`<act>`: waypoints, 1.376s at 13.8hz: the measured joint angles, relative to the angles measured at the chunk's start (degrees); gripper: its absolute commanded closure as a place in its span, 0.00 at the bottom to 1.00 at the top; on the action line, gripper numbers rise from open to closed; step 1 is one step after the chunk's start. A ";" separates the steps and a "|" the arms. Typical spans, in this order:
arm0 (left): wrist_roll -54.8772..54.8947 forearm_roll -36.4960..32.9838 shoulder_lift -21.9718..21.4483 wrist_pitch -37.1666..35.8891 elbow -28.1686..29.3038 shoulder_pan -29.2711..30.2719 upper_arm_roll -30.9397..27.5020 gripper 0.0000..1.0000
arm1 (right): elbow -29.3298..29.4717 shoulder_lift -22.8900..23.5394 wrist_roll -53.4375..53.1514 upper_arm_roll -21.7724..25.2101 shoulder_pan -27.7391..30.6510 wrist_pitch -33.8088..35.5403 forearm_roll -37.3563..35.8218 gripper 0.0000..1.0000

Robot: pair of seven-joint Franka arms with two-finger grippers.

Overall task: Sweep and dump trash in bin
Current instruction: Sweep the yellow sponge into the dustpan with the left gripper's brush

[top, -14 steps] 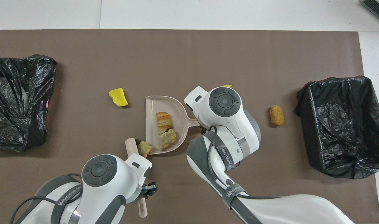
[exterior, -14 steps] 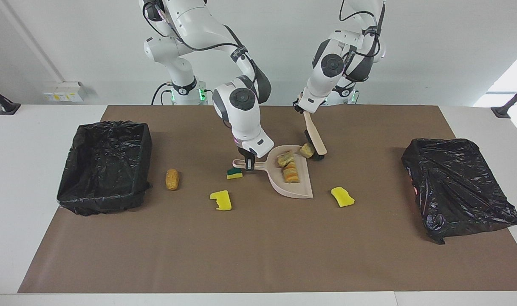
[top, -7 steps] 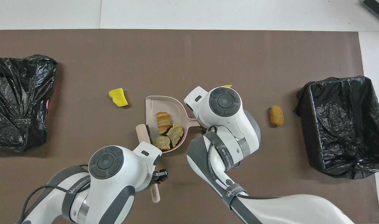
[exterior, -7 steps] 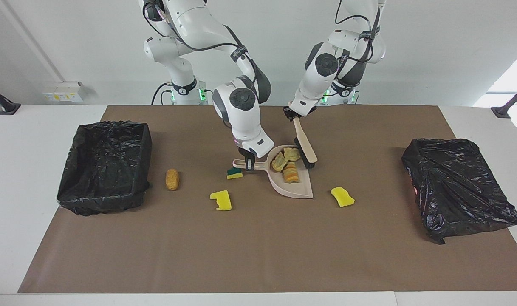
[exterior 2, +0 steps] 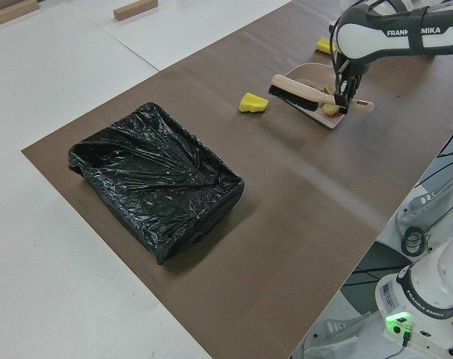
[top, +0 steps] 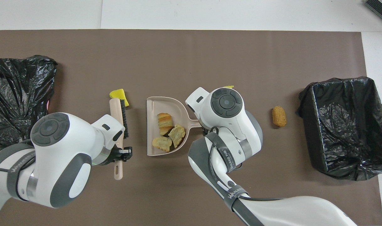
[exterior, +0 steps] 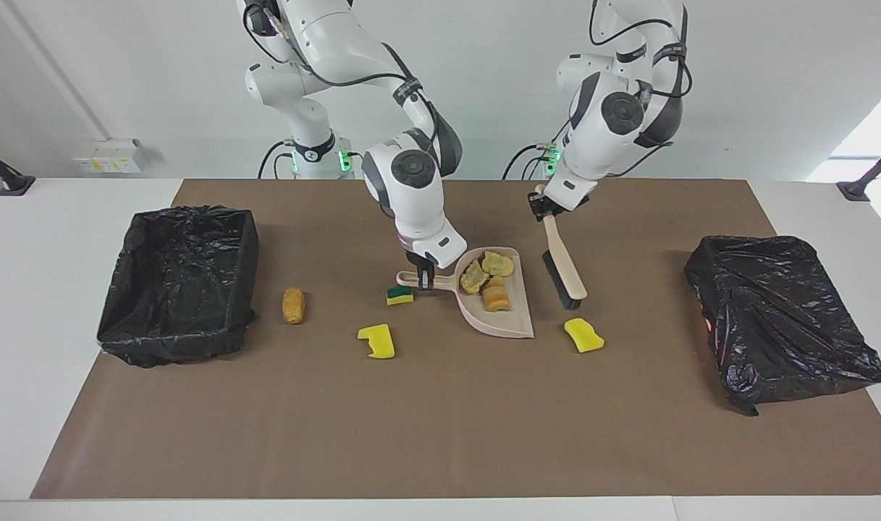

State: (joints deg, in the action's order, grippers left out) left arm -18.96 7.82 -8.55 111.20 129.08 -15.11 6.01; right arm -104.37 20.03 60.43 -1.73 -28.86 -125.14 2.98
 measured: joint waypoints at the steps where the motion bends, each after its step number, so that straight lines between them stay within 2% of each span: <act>1: 4.24 -2.63 0.72 -0.01 -1.01 2.30 -0.04 1.00 | 0.00 0.00 0.00 0.00 0.00 0.00 -0.03 1.00; 3: 11.69 -6.71 3.54 -0.99 -5.42 6.13 -0.10 1.00 | 0.15 0.01 -0.84 -0.04 -0.11 0.00 -1.24 1.00; 6: 17.14 -11.35 11.93 -3.62 -14.72 8.49 -0.08 1.00 | 0.63 0.02 -7.49 -0.16 -0.31 -1.28 -6.88 1.00; 8: 18.80 -12.39 16.05 -3.97 -17.11 8.82 -0.04 1.00 | 0.67 0.13 -8.26 -0.07 -0.26 -1.44 -7.52 1.00; 10: 19.53 -12.51 18.24 -4.02 -17.30 8.93 -0.04 1.00 | 0.79 0.25 -8.45 0.06 0.02 -1.54 -8.55 1.00; 15: 19.83 -10.66 18.14 -4.01 -14.69 8.77 0.86 1.00 | 0.82 0.39 -8.55 0.09 -0.04 -1.55 -9.42 1.00; 19: 16.95 -7.57 16.59 -4.01 -12.42 5.91 1.71 1.00 | 0.81 1.17 -10.32 0.09 -0.50 -1.55 -9.71 1.00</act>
State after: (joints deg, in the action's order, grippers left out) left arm -2.01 0.25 8.04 107.19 116.67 -9.20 7.72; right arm -103.55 21.20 50.11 -1.64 -29.36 -126.69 -6.74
